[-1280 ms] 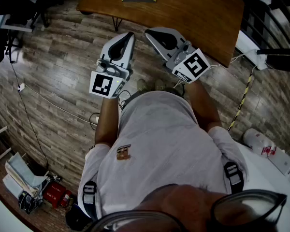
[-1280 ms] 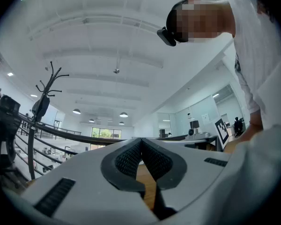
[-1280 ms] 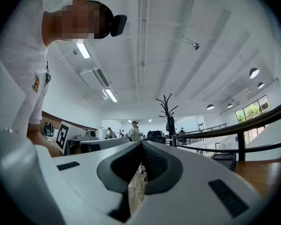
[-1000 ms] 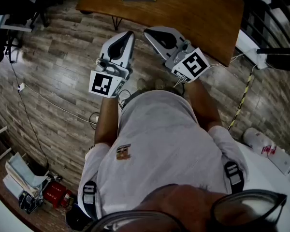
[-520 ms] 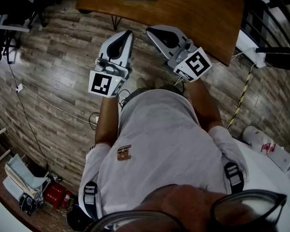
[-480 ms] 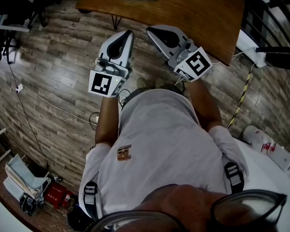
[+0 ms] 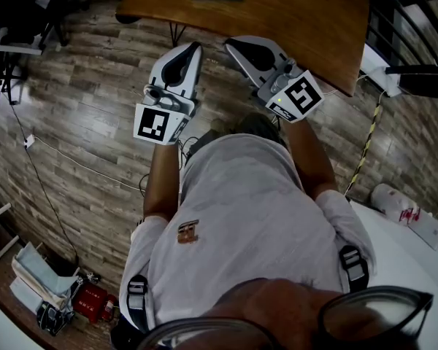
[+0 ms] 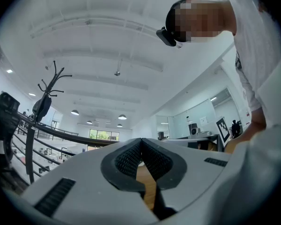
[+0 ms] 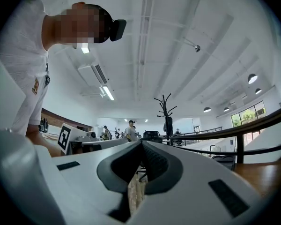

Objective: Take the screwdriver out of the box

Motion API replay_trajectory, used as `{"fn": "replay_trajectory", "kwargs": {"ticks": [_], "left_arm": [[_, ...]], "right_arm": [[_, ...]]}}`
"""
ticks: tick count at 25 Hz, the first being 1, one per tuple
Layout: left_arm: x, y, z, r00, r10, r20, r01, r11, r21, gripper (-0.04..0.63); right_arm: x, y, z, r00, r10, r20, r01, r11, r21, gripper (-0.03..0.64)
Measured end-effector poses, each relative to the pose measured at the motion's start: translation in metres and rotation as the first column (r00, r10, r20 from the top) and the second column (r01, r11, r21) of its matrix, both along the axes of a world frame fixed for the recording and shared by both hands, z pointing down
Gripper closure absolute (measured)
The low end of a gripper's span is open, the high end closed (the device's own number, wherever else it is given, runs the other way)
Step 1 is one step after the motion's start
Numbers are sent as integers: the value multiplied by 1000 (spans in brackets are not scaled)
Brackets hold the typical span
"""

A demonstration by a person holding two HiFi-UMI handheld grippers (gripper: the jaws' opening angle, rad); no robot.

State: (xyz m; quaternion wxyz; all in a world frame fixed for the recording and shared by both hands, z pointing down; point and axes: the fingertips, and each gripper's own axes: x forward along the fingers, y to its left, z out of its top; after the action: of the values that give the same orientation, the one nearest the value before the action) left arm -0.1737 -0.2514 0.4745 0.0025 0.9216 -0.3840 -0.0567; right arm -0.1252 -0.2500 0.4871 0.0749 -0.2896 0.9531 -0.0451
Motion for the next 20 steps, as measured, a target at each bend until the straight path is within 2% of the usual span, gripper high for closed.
{"fn": "replay_trajectory", "kwargs": {"ticks": [7, 20], "left_arm": [[-2, -6, 10, 1000, 24, -13, -24, 1000, -2, 575], [5, -13, -5, 999, 31, -10, -31, 1000, 4, 575]], "right_arm": [[4, -3, 11, 999, 36, -18, -37, 999, -5, 584], [19, -10, -3, 997, 61, -46, -61, 998, 8, 584]]}}
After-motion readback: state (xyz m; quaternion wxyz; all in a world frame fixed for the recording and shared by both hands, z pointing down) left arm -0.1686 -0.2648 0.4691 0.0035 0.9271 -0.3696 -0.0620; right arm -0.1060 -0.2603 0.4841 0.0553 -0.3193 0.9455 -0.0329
